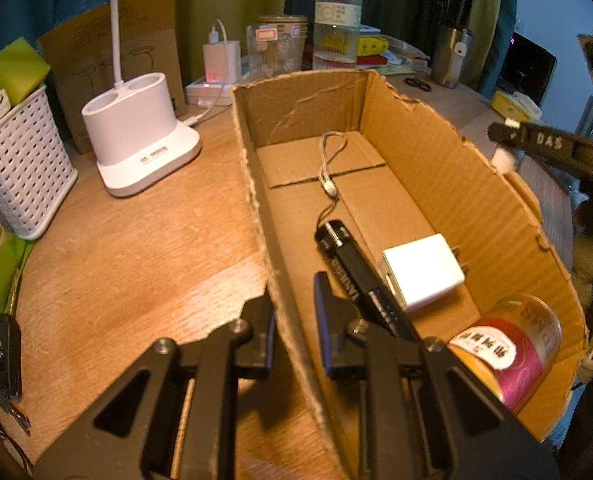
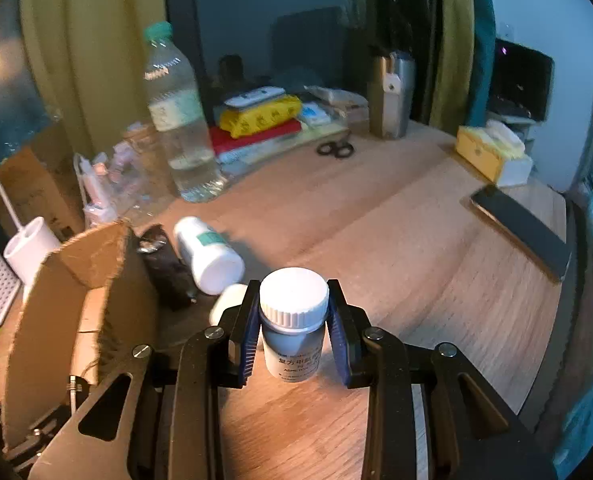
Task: Organize rigid objects
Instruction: 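Carry the small pill bottle over the box and release it with the right gripper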
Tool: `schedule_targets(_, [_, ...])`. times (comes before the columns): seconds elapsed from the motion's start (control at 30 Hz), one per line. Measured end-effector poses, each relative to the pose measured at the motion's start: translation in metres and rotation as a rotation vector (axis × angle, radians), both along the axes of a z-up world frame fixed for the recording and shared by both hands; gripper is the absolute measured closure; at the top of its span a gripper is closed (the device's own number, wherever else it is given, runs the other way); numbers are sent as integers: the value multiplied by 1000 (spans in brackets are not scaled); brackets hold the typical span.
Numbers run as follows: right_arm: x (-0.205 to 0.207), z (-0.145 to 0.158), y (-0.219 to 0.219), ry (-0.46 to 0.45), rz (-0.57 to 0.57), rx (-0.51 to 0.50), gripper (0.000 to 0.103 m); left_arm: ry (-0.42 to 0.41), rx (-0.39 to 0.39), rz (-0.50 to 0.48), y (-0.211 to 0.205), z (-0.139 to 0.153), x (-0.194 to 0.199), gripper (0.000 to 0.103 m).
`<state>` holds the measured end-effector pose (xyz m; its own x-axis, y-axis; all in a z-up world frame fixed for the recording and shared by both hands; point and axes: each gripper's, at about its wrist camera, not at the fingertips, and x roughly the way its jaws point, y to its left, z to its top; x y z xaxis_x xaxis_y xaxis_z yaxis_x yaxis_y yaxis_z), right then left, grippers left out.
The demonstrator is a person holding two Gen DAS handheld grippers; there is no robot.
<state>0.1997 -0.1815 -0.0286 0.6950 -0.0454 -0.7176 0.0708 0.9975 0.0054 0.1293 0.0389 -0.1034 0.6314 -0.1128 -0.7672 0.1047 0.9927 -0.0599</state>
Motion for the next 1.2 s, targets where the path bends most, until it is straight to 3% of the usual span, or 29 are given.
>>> schedule_targets(0.57, [-50, 72, 75, -183, 292, 19, 70, 1, -3, 0, 0, 0, 0, 85])
schedule_targets(1.2, [-59, 62, 125, -131, 460, -12, 70, 2, -4, 1, 0, 0, 0, 85])
